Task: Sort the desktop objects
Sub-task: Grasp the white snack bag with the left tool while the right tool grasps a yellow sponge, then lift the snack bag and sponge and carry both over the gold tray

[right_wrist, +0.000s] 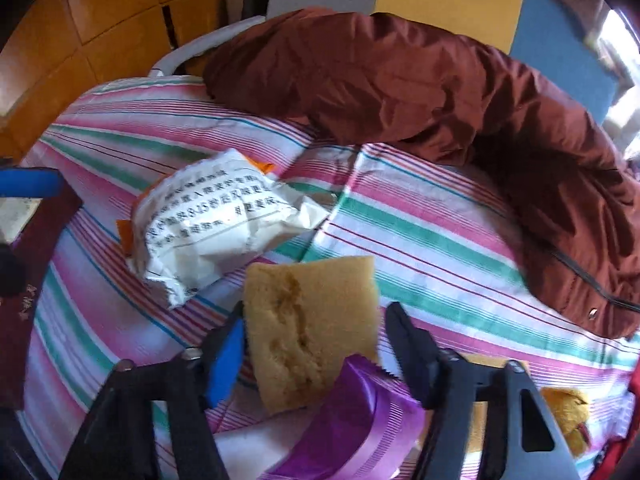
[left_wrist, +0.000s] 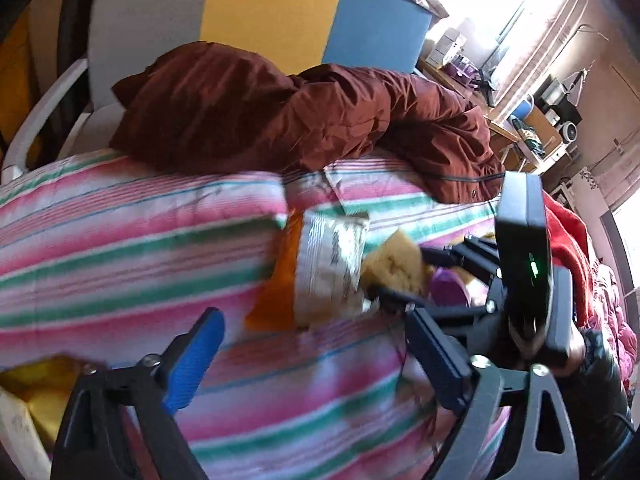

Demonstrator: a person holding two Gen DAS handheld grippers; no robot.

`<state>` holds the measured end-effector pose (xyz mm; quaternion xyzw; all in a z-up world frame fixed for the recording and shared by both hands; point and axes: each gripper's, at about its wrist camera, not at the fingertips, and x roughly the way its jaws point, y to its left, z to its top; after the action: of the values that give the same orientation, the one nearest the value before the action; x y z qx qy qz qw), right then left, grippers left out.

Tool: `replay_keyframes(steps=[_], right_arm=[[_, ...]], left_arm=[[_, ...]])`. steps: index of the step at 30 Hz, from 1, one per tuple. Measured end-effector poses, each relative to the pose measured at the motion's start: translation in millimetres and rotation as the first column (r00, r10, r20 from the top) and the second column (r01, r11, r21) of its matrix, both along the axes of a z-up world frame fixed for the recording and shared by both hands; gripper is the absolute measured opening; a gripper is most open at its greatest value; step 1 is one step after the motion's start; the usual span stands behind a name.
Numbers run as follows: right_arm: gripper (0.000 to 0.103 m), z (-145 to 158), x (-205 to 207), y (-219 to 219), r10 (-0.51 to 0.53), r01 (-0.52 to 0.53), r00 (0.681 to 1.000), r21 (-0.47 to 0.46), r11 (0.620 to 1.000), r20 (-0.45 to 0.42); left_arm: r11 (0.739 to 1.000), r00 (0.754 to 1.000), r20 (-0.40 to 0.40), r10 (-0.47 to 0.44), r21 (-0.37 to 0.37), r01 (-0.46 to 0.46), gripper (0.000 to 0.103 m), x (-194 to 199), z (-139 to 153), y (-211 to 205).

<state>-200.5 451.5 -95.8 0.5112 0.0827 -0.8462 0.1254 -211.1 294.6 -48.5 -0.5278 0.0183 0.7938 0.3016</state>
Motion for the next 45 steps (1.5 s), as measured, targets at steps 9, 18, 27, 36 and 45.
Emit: replay_keyframes(steps=[9,18,27,36,45], right_arm=[[0.057,2.2,1.3,7.7,-0.009,0.010,1.000,-0.033,0.999,0.024],[0.057,6.3,-2.7,30.3,-0.071,0.072,0.997,-0.028,0.997,0.023],[0.057,7.3,-6.2,33.9,-0.111,0.111,0.994,-0.014,0.994,0.013],[0.057,44.7,-5.4,54.2,-0.183,0.172,0.980,-0.129,0.977,-0.082],[0.057,76.6,1.8,29.1,-0.137,0.098,0.985,-0.317,0.944,-0.105]], left_arm=[[0.997,0.998,0.014,-0.056,-0.048,0.056,0.101,-30.2,-18.5,37.8],[0.988,0.998,0.022,-0.066,-0.138,0.068,0.080,-45.3,-40.4,56.1],[0.987,0.996,0.014,-0.088,-0.132,0.089,0.063,-40.1,-52.4,60.3],[0.997,0.998,-0.047,-0.031,-0.071,0.028,0.062,-18.3,-16.0,35.0],[0.999,0.985,-0.168,0.042,0.027,-0.039,0.062,31.1,67.7,-23.2]])
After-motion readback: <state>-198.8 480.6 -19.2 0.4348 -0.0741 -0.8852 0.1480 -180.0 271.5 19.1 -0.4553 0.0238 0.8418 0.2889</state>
